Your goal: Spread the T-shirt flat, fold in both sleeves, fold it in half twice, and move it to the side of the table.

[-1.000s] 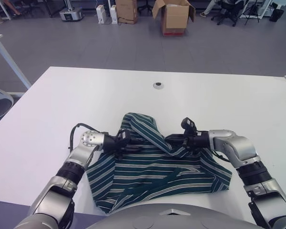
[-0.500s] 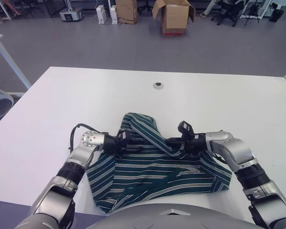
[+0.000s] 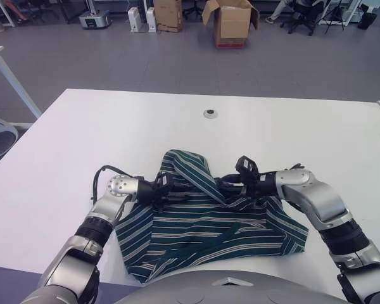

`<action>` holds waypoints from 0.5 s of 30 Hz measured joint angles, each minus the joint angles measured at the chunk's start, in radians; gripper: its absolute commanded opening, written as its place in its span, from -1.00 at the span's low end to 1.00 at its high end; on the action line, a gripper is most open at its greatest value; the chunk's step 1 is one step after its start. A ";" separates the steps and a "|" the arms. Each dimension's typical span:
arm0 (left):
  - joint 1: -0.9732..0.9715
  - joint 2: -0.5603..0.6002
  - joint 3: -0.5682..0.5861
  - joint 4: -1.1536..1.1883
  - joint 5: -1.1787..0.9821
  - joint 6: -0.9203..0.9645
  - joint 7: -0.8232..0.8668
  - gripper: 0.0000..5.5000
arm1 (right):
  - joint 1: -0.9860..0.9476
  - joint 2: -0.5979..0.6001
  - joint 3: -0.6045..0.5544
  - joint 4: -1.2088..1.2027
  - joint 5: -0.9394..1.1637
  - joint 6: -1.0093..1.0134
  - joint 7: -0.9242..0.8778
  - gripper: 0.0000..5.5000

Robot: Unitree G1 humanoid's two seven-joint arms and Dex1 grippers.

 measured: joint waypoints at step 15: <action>0.012 0.000 0.003 -0.010 0.000 0.000 0.009 -0.55 | 0.040 -0.168 -0.008 -0.094 0.009 -0.015 0.123 -0.38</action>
